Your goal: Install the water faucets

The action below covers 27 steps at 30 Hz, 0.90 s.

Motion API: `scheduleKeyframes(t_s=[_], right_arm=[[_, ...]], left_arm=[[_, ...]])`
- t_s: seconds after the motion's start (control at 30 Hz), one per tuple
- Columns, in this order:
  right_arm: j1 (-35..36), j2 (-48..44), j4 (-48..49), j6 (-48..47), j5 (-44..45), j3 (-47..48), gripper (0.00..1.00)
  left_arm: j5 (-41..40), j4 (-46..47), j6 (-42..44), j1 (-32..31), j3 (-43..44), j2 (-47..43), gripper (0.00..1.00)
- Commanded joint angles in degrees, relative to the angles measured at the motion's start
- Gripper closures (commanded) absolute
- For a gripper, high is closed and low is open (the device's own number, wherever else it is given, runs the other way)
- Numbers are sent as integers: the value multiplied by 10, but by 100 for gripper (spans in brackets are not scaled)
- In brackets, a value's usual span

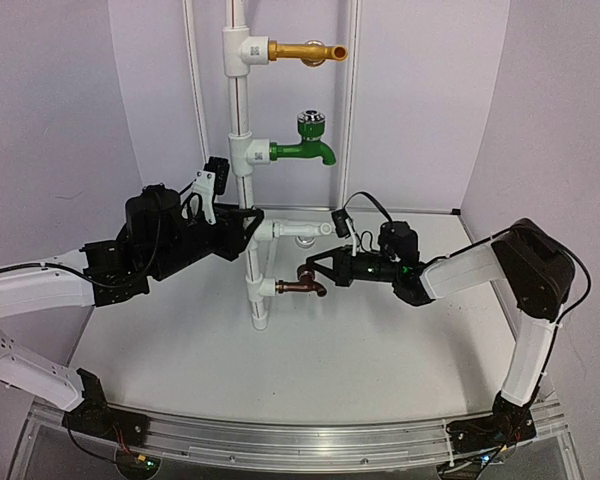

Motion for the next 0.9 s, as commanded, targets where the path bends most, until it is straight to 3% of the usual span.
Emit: scheduleKeyframes(t_s=[0.0,0.53,0.87], right_arm=[[0,31,-8,-23,-42,25,100],[0,55,25,-14,-102,-23,100],[-7,77,41,1,-75,21,100]], left_arm=[[-8,5,-16,7,28,-17,100],[-2,8,-16,11,33,-8,100],[2,5,-17,12,38,-3,100]])
